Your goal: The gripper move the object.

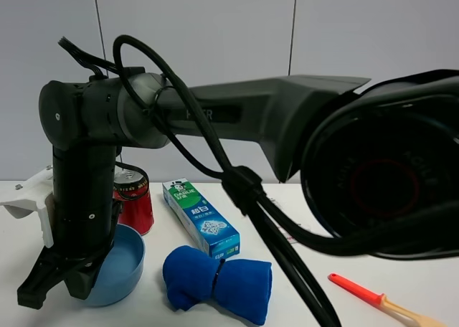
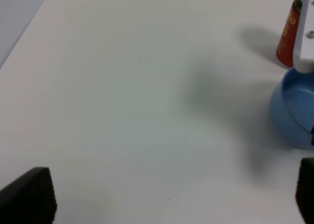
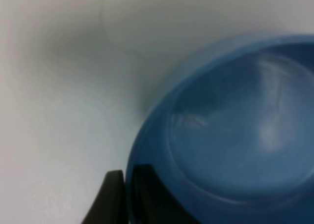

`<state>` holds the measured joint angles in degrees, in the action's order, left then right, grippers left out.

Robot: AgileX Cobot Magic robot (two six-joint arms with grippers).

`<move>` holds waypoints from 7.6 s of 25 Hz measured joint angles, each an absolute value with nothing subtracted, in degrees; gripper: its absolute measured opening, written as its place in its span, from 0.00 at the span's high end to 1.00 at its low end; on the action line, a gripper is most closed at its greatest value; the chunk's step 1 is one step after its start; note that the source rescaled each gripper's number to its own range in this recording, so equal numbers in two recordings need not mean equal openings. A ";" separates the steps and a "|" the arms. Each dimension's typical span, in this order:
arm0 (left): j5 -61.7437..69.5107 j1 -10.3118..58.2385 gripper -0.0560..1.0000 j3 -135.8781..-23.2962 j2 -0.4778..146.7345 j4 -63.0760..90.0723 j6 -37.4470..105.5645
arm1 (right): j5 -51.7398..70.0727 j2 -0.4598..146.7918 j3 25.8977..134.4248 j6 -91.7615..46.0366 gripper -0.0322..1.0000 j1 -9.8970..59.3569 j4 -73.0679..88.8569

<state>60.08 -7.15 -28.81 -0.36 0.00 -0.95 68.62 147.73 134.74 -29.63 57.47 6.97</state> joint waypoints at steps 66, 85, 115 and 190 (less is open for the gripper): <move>60.08 -7.15 0.00 -28.81 -0.36 0.00 -0.95 | 69.54 103.44 134.74 9.24 0.07 57.47 -32.14; 60.08 -7.15 0.00 -28.81 -0.36 0.00 -0.95 | 69.89 91.42 134.80 4.04 0.07 51.52 -36.50; 60.08 -7.15 0.00 -28.81 -0.36 0.00 -0.95 | 69.98 55.45 108.63 -5.55 0.07 12.52 -34.10; 60.08 -7.15 0.00 -28.81 -0.36 0.00 -0.90 | 61.30 5.32 28.79 -0.63 0.07 -0.56 4.40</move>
